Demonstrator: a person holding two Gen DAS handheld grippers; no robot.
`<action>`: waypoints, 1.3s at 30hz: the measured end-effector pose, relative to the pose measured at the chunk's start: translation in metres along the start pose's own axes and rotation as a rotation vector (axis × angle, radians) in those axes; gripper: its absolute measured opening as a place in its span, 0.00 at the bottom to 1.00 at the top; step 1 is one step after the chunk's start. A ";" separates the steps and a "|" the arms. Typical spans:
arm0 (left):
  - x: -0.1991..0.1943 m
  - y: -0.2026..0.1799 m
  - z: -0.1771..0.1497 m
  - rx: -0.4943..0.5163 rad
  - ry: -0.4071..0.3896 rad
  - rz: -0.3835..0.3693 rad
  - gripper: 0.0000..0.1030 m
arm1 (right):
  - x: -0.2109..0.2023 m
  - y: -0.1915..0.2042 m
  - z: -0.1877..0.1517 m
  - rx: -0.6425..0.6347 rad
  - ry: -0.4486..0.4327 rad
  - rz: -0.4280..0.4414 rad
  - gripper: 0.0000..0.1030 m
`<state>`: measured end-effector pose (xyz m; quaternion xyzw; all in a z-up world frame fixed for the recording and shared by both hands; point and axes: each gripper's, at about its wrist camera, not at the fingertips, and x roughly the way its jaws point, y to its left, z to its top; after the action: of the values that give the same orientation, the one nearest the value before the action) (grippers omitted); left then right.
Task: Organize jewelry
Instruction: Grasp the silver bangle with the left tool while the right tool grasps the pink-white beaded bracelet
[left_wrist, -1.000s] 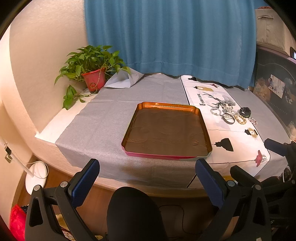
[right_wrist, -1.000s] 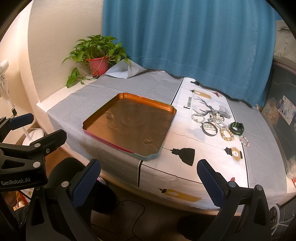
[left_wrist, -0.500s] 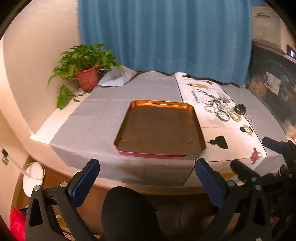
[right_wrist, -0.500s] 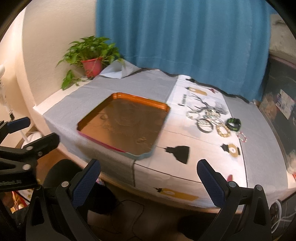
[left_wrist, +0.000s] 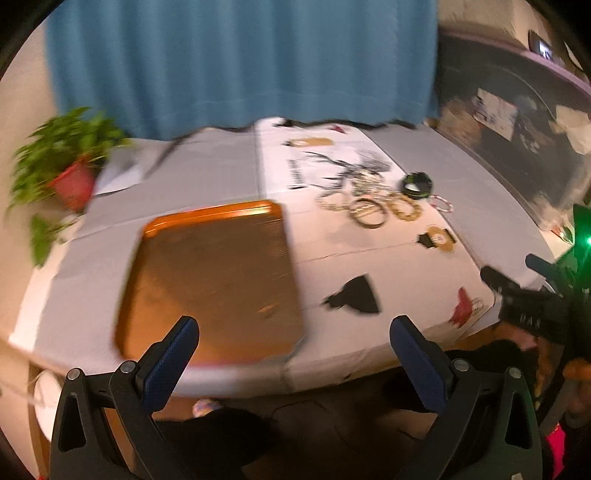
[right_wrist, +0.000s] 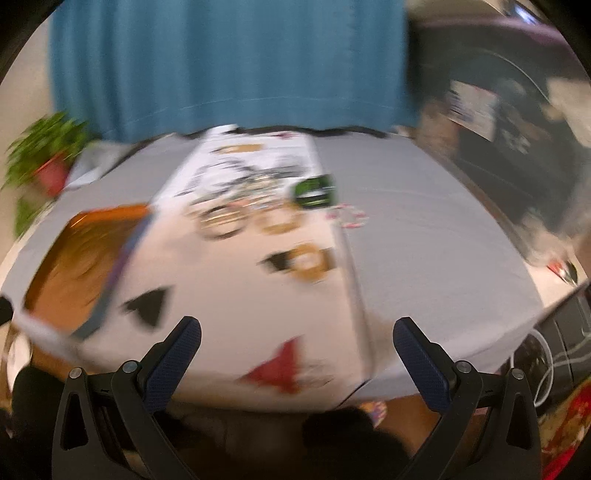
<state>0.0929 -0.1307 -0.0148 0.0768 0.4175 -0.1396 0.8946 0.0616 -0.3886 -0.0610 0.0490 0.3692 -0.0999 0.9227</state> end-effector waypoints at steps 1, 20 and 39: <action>0.010 -0.007 0.009 0.002 0.011 -0.003 1.00 | 0.010 -0.015 0.007 0.022 0.003 -0.013 1.00; 0.197 -0.069 0.112 -0.043 0.198 -0.046 1.00 | 0.191 -0.088 0.093 0.108 0.135 0.036 1.00; 0.247 -0.105 0.123 0.057 0.304 -0.051 0.99 | 0.211 -0.073 0.097 -0.022 0.151 0.030 1.00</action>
<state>0.3005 -0.3071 -0.1279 0.1120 0.5458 -0.1608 0.8147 0.2606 -0.5068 -0.1379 0.0517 0.4381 -0.0781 0.8940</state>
